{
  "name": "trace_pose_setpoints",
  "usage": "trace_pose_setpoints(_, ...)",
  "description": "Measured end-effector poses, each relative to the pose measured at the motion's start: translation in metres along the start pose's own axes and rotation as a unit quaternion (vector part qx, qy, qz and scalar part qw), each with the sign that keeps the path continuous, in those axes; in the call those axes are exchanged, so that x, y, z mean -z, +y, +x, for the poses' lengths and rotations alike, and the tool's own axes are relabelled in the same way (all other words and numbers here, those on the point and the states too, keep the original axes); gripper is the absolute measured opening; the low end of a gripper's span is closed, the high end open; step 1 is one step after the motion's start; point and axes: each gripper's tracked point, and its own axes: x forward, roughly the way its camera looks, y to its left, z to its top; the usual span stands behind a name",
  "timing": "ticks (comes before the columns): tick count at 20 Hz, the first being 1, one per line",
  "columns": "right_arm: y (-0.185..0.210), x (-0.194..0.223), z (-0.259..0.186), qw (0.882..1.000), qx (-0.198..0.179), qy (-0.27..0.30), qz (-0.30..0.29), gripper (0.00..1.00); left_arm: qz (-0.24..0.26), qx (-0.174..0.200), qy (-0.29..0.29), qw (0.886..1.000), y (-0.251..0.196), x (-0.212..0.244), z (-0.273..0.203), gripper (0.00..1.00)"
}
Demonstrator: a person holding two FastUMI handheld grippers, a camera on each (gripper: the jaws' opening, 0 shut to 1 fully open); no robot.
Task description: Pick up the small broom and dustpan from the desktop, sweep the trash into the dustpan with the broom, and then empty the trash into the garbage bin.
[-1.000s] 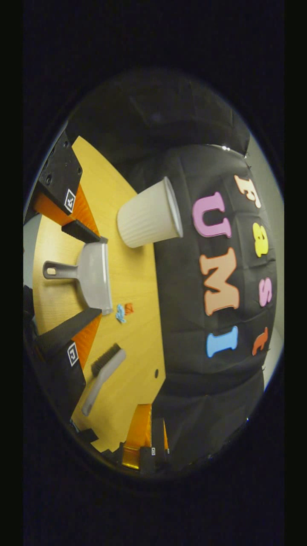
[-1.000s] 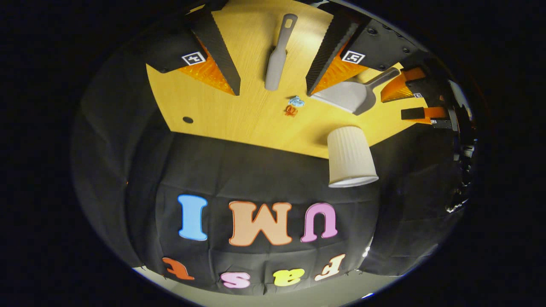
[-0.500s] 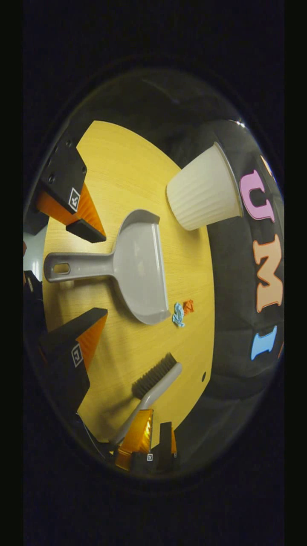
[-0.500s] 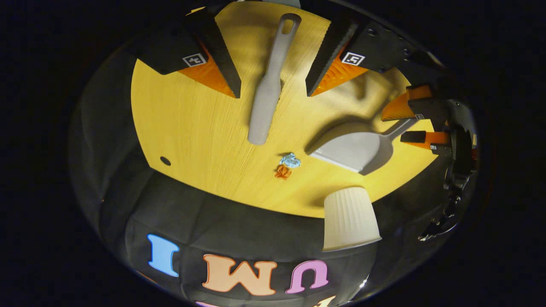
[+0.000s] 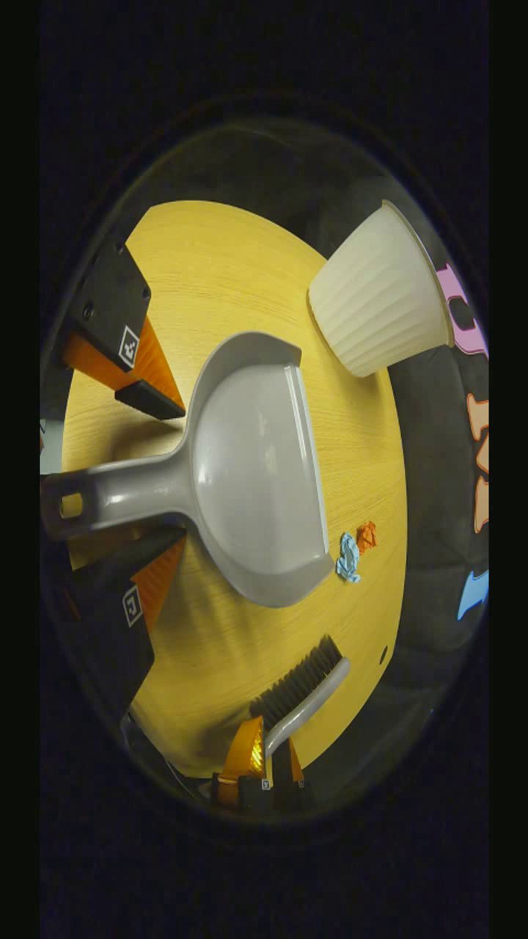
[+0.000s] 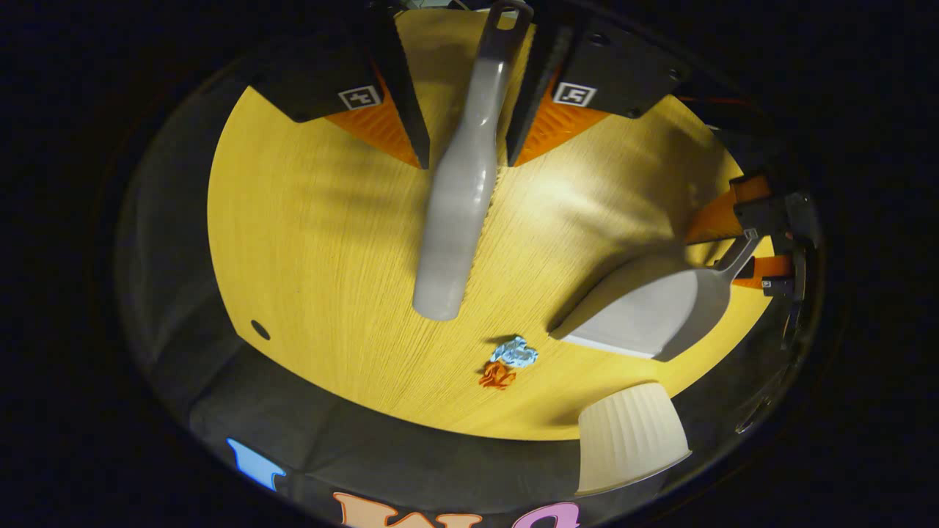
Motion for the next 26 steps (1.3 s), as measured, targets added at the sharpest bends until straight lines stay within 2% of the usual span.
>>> trace_pose_setpoints(3,-0.004,0.002,0.003,1.0,0.007,0.009,-0.005,0.46,0.015,0.01,0.005,1.0,0.002,-0.001,0.002,0.74)
trace_pose_setpoints(4,-0.003,0.002,0.005,1.0,0.005,0.011,-0.007,0.37,0.017,0.011,0.007,1.0,0.003,-0.001,0.001,0.72)
trace_pose_setpoints(6,-0.002,0.001,0.005,1.0,-0.003,0.013,-0.011,0.29,0.017,0.014,0.008,1.0,0.004,-0.003,0.002,0.52)
trace_pose_setpoints(7,-0.004,0.0,0.003,1.0,-0.001,0.009,-0.017,0.27,0.024,0.021,0.008,0.999,0.003,-0.003,0.004,0.34)
trace_pose_setpoints(8,-0.007,-0.001,0.004,1.0,0.002,0.005,-0.019,0.22,0.028,0.027,0.015,0.999,0.005,-0.003,0.005,0.33)
trace_pose_setpoints(11,-0.015,-0.01,0.007,1.0,0.007,-0.008,-0.018,0.19,0.045,0.046,0.018,0.998,0.008,-0.006,0.009,0.25)
trace_pose_setpoints(12,-0.021,-0.022,0.009,1.0,0.012,-0.019,-0.017,0.17,0.056,0.048,0.015,0.997,0.011,-0.009,0.006,0.25)
trace_pose_setpoints(16,-0.049,-0.079,0.022,0.998,0.031,-0.052,-0.011,0.19,0.084,0.074,0.003,0.994,0.012,-0.025,0.016,0.23)
trace_pose_setpoints(17,-0.056,-0.093,0.029,0.998,0.034,-0.05,-0.012,0.16,0.094,0.073,-0.001,0.993,0.013,-0.029,0.017,0.23)
trace_pose_setpoints(19,-0.064,-0.125,0.043,0.997,0.044,-0.063,-0.013,0.19,0.114,0.076,-0.002,0.991,0.012,-0.035,0.021,0.25)
trace_pose_setpoints(21,-0.065,-0.147,0.055,0.997,0.044,-0.055,-0.022,0.15,0.13,0.081,0.003,0.988,0.013,-0.035,0.016,0.25)
trace_pose_setpoints(23,-0.062,-0.165,0.066,0.997,0.041,-0.053,-0.04,0.19,0.141,0.085,0.003,0.986,0.012,-0.037,0.016,0.23)
trace_pose_setpoints(25,-0.054,-0.176,0.077,0.996,0.033,-0.041,-0.068,0.19,0.149,0.089,0.005,0.985,0.012,-0.037,0.015,0.25)
trace_pose_setpoints(26,-0.048,-0.177,0.077,0.996,0.024,-0.031,-0.085,0.16,0.153,0.09,0.007,0.984,0.013,-0.037,0.015,0.23)
